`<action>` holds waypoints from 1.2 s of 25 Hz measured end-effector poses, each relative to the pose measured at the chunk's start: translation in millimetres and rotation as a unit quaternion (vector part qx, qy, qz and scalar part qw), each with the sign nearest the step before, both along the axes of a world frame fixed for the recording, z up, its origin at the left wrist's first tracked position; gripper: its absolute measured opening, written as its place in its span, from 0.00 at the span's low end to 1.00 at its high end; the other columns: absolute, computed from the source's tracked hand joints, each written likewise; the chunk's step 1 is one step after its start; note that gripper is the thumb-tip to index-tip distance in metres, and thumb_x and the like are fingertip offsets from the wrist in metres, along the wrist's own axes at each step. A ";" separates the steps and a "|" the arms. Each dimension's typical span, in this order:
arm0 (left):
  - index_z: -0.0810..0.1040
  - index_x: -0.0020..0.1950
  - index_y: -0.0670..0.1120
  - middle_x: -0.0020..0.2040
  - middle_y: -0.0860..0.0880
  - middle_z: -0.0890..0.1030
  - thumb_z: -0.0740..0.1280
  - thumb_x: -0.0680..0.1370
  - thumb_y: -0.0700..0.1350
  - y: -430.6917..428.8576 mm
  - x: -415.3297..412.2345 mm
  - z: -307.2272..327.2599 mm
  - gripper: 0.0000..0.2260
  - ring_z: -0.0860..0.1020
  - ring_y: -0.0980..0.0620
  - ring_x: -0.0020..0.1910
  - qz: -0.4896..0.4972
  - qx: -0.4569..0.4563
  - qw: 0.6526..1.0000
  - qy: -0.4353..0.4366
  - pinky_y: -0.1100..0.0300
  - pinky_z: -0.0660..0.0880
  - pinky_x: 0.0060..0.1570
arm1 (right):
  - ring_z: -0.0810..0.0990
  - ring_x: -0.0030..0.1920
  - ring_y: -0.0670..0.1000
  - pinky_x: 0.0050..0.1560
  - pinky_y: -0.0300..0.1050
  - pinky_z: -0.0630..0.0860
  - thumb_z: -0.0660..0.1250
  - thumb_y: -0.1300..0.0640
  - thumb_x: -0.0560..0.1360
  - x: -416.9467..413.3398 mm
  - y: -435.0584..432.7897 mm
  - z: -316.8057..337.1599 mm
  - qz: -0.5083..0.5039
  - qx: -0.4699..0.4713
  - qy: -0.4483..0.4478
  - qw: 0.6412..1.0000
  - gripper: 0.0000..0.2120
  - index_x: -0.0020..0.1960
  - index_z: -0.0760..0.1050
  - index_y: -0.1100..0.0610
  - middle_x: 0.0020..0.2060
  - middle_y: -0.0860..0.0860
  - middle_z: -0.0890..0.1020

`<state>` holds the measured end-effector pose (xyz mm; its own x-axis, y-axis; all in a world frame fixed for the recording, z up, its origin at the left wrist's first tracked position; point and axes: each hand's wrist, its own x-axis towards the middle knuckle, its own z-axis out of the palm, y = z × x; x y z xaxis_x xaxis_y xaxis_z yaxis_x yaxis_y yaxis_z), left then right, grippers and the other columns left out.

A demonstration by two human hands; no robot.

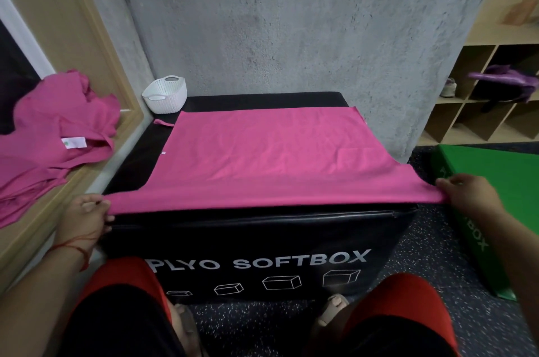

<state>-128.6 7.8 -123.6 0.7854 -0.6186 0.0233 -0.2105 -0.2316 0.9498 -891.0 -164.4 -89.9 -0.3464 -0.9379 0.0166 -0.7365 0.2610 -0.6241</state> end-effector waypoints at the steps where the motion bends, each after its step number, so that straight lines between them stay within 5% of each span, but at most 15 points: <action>1: 0.73 0.50 0.50 0.40 0.41 0.75 0.65 0.83 0.36 3.4 1.9 -5.4 0.09 0.76 0.62 0.20 0.003 0.021 1.000 0.018 0.67 0.72 0.18 | 0.81 0.42 0.59 0.49 0.54 0.79 0.72 0.48 0.81 -1.5 0.5 -6.0 0.006 0.016 0.005 1.000 0.10 0.48 0.83 0.54 0.40 0.55 0.83; 4: 0.71 0.60 0.47 0.41 0.40 0.75 0.66 0.83 0.35 18.2 -0.8 -15.4 0.10 0.77 0.58 0.21 0.001 0.058 0.997 0.059 0.65 0.72 0.18 | 0.81 0.42 0.58 0.50 0.55 0.80 0.74 0.51 0.80 -5.0 8.7 -21.5 0.005 0.017 -0.008 1.000 0.06 0.46 0.83 0.52 0.41 0.53 0.84; 9: 0.72 0.53 0.44 0.44 0.40 0.76 0.62 0.84 0.32 37.5 -7.8 -21.7 0.07 0.77 0.45 0.39 -0.037 0.100 0.988 0.114 0.56 0.80 0.23 | 0.84 0.37 0.61 0.42 0.57 0.84 0.73 0.51 0.81 -10.2 20.9 -36.0 -0.013 0.034 -0.013 0.999 0.06 0.49 0.83 0.53 0.38 0.56 0.85; 13: 0.71 0.47 0.44 0.45 0.39 0.75 0.62 0.82 0.27 46.3 -8.1 -32.3 0.12 0.75 0.43 0.39 -0.045 0.093 0.986 0.132 0.61 0.80 0.24 | 0.83 0.35 0.60 0.26 0.47 0.83 0.74 0.55 0.80 -3.9 32.6 -45.1 -0.036 0.055 -0.143 0.988 0.06 0.52 0.83 0.59 0.44 0.63 0.84; 20: 0.70 0.60 0.44 0.46 0.36 0.76 0.60 0.81 0.25 48.4 -4.3 -40.7 0.16 0.77 0.42 0.40 -0.042 0.123 0.977 0.168 0.59 0.81 0.28 | 0.81 0.46 0.56 0.33 0.40 0.84 0.72 0.72 0.76 -2.1 46.4 -47.6 -0.038 0.120 -0.381 0.916 0.18 0.64 0.75 0.65 0.54 0.63 0.82; 23: 0.72 0.51 0.42 0.41 0.38 0.75 0.56 0.80 0.25 48.8 -4.0 -32.1 0.13 0.74 0.43 0.37 -0.076 0.189 0.968 0.148 0.61 0.79 0.24 | 0.77 0.41 0.53 0.27 0.39 0.81 0.70 0.70 0.79 -3.5 56.7 -44.8 -0.046 0.188 -0.351 0.916 0.15 0.65 0.75 0.69 0.45 0.61 0.81; 26: 0.72 0.49 0.40 0.37 0.41 0.72 0.54 0.80 0.26 48.9 -4.1 -22.1 0.13 0.71 0.45 0.34 -0.129 0.239 0.955 0.121 0.63 0.77 0.24 | 0.73 0.34 0.50 0.22 0.36 0.75 0.68 0.67 0.82 -0.1 61.8 -37.0 -0.025 0.177 -0.333 0.926 0.16 0.69 0.75 0.59 0.38 0.57 0.77; 30: 0.77 0.53 0.37 0.43 0.41 0.77 0.53 0.80 0.27 46.5 2.4 -6.6 0.14 0.73 0.47 0.39 -0.117 0.169 0.961 0.185 0.61 0.80 0.31 | 0.76 0.29 0.45 0.26 0.34 0.76 0.60 0.64 0.87 11.5 49.6 -10.9 0.000 0.079 -0.415 0.907 0.15 0.72 0.72 0.65 0.39 0.55 0.76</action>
<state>-126.3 54.3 -130.2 0.5389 -0.7028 -0.4643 0.0429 -0.5276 0.8484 -879.5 -114.8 -100.7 -0.1791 -0.9060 -0.3836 -0.0310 0.3949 -0.9182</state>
